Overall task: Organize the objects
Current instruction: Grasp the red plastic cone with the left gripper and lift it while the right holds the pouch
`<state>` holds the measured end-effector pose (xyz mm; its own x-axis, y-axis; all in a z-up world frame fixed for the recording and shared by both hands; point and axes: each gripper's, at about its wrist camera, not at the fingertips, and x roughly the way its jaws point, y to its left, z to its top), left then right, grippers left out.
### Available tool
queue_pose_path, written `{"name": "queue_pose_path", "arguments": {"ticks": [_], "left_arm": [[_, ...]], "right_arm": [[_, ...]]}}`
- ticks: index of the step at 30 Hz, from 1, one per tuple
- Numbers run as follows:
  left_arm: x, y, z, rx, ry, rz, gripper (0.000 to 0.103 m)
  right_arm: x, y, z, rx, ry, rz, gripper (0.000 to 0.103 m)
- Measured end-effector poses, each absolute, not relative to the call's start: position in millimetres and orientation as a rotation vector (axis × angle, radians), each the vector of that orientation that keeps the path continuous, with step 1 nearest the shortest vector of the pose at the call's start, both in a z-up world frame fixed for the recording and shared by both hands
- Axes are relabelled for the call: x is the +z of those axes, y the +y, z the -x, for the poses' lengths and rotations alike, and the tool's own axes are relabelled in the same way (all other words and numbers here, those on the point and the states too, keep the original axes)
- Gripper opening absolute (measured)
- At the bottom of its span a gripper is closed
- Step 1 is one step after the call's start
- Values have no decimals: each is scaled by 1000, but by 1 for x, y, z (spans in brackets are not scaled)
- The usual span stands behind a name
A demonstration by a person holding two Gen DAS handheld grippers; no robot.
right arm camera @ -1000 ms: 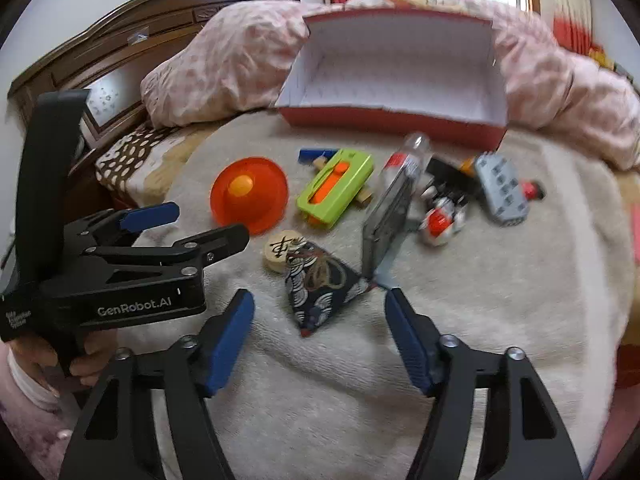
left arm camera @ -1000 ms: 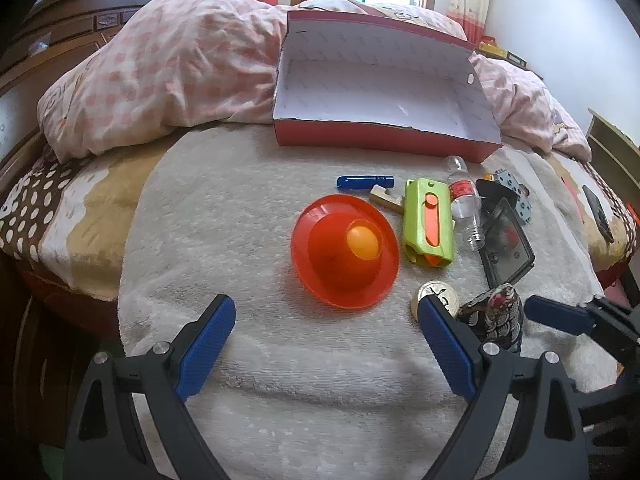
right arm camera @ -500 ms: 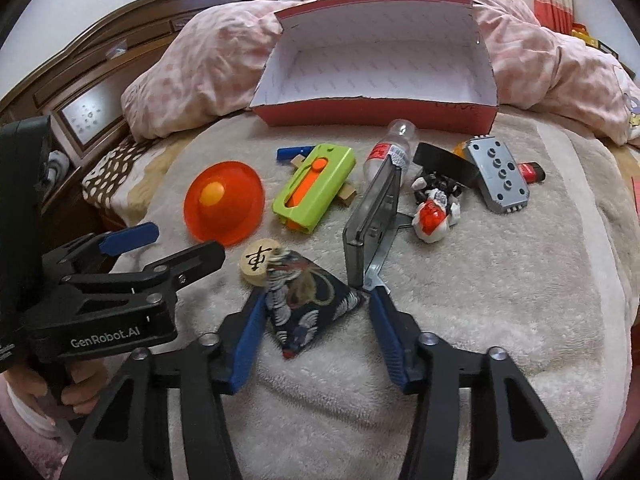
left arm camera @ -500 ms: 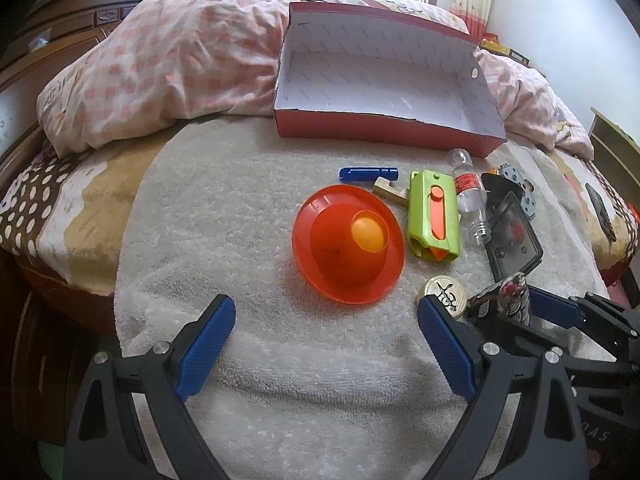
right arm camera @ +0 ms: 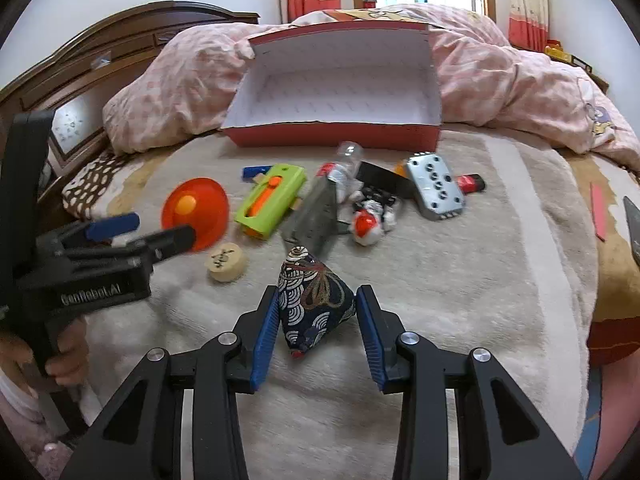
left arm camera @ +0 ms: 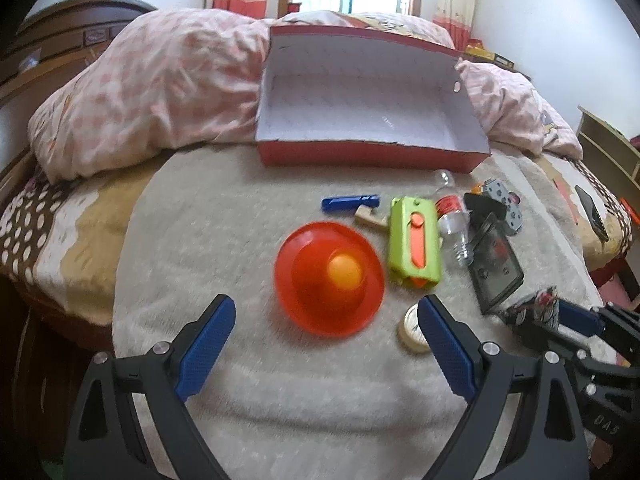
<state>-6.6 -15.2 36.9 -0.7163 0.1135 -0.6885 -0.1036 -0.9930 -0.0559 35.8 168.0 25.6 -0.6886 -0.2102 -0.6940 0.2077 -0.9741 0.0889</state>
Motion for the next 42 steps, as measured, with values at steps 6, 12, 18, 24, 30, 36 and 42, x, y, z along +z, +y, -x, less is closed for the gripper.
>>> {"name": "queue_pose_path", "arguments": {"ticks": [6,12,18,24,30,36,42], "left_arm": [[33,-6,26,2817,29,1139,94],[27,-9,36,2788,-35,1169,79],[25,-12,35,2747,-76,1186,52],[40,-11,22,2766,-68,1101,52],[55,-12,14,2756,-95,1051,52],[68,-9,6,2742,-106,1004,52],[80,-4,3,2728,-101,971,52]], "right_arm": [[17,169,-32,-2678,-11,-1125,39],[14,170,-32,-2674,-23,-1120,39],[14,171,-32,-2673,-33,-1118,39],[15,170,-34,-2675,-33,-1109,39],[20,167,-38,-2672,-24,-1077,39],[27,169,-42,-2684,-27,-1034,39],[37,173,-42,-2691,-46,-1001,39]]}}
